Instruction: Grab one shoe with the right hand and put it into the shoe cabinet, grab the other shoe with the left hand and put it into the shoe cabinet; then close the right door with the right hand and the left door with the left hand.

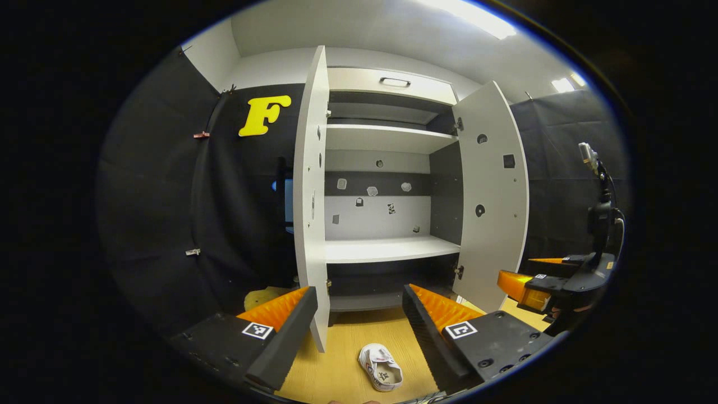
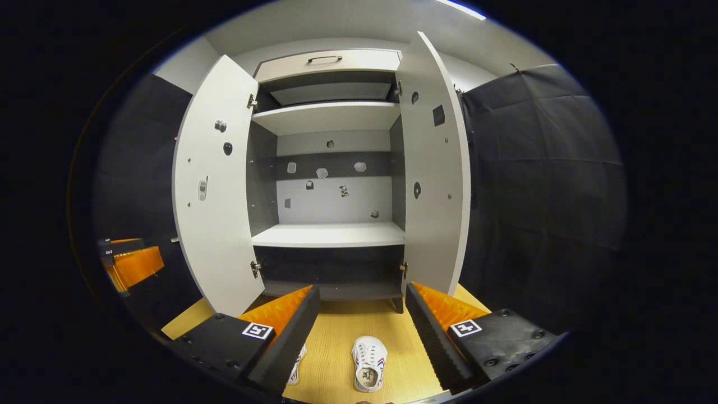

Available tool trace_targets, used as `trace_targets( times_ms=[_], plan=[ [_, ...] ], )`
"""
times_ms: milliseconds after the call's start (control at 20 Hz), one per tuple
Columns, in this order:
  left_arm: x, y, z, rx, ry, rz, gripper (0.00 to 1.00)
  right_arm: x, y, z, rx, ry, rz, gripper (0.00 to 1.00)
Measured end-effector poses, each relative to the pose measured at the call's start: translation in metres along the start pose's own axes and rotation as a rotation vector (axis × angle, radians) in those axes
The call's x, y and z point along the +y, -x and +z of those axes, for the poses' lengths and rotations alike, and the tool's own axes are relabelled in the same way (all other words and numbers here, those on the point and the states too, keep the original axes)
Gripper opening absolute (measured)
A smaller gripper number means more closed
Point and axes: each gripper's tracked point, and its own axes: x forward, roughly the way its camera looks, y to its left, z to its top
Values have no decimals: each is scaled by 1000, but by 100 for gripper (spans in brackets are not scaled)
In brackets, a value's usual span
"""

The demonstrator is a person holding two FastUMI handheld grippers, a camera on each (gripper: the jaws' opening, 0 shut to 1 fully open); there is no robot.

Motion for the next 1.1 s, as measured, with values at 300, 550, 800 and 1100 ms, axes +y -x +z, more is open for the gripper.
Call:
trace_targets(
  times_ms=[300, 550, 800, 1100],
  plan=[
    [-9, 2, -36, 66, -18, -38, 95, -6, -16, -81, 172, 9, 20, 99],
    [-16, 2, -72, 153, 16, -47, 95, 1, -24, -159, 337, -17, 69, 99],
    [-10, 1, -99, 220, 24, -12, 95, 18, -36, -227, 487, -84, 115, 99],
    [2, 7, -127, 293, 87, 31, 95, 25, -39, -304, 650, -66, 119, 99]
  ],
)
